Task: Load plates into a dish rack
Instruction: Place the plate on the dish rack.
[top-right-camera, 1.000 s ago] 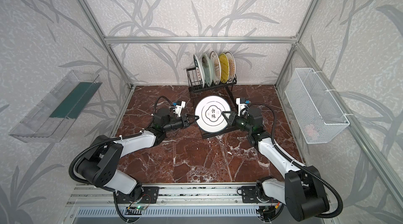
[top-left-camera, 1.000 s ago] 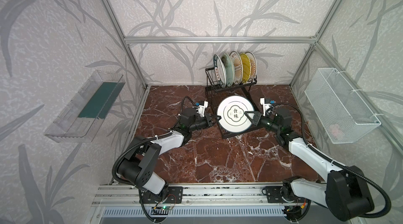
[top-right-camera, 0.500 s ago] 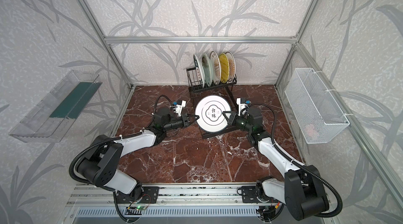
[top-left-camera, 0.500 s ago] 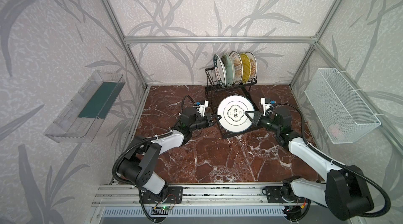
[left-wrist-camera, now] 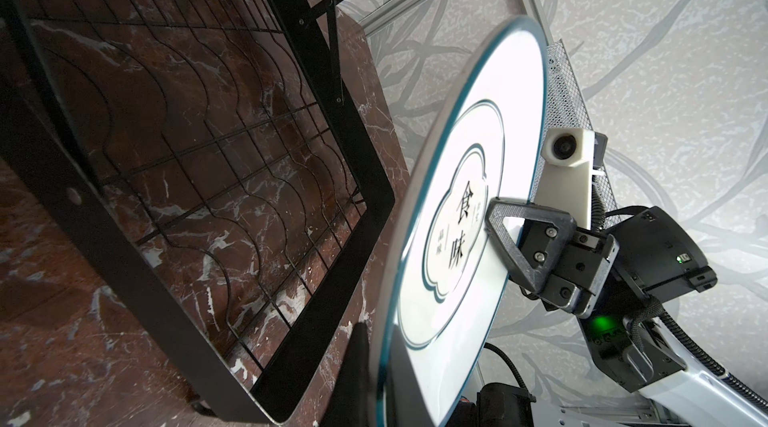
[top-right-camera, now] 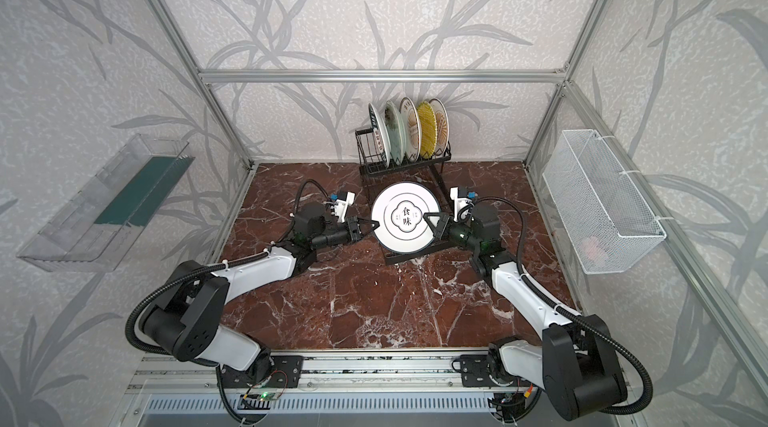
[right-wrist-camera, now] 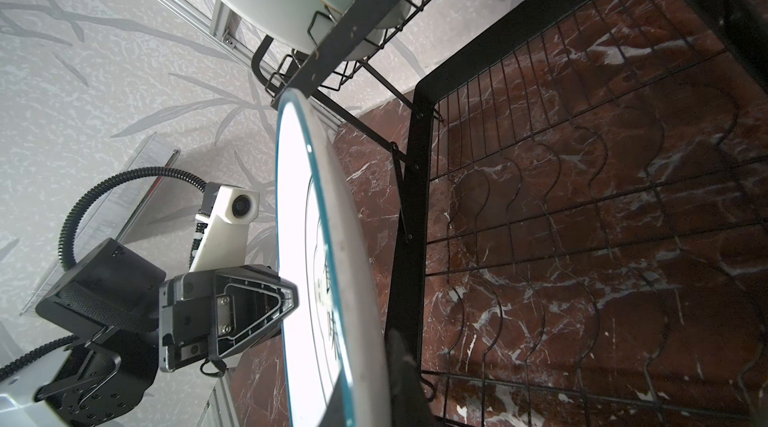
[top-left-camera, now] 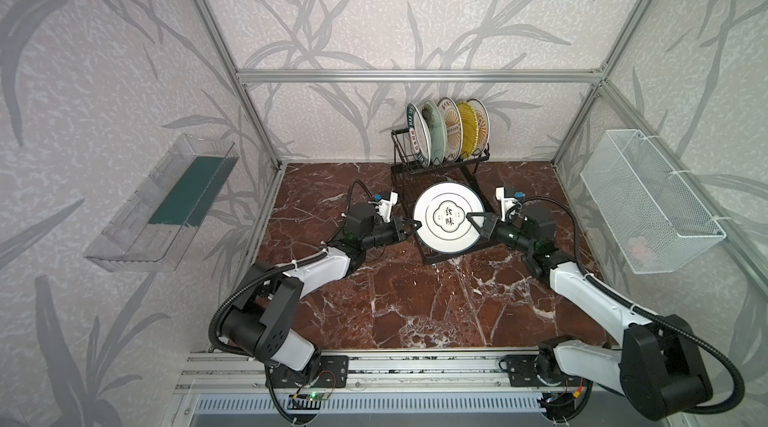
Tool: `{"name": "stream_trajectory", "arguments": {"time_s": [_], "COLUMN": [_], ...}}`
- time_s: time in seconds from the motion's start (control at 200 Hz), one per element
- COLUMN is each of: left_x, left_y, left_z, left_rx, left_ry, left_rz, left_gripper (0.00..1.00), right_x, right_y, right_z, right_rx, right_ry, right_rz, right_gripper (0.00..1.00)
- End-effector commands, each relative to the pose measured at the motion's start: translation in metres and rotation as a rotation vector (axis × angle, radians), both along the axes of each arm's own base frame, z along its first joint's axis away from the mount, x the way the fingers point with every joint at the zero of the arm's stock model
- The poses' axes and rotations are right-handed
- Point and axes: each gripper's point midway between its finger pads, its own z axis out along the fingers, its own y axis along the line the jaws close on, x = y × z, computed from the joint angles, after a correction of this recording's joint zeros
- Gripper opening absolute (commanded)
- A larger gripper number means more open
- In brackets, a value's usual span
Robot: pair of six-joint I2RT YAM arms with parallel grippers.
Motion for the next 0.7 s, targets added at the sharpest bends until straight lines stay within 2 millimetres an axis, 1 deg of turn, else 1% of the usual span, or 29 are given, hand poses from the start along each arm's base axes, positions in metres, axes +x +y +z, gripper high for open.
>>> {"name": "stream_trajectory", "arguments": {"time_s": [0.0,0.095,0.275,0.425,0.505,0.695], "left_x": [0.006,0.006,0.005,0.004,0.003,0.003], "left_y": [0.000,0.002,0.005,0.009,0.013,0.023], "left_z": [0.027,0.027,0.028,0.026,0.025,0.023], "left_rx": [-0.012,0.004,0.032,0.058,0.083,0.136], "left_ry": [-0.072,-0.072,-0.074,-0.071,-0.069,-0.078], "left_rz": [0.019,0.026,0.039,0.053,0.067,0.105], "left_gripper": [0.10,0.15,0.30,0.39,0.41,0.43], "right_x": [-0.008,-0.009,-0.010,-0.010,-0.010,-0.010], "right_y": [0.010,0.010,0.008,0.005,0.003,-0.001], "right_z": [0.031,0.032,0.034,0.035,0.033,0.033], "right_rx": [0.019,0.018,0.015,0.003,-0.006,-0.040], "right_ry": [-0.095,-0.099,-0.106,-0.110,-0.103,-0.119], "right_rz": [0.062,0.062,0.055,0.039,0.024,0.007], "right_gripper": [0.00,0.00,0.00,0.00,0.00,0.00]}}
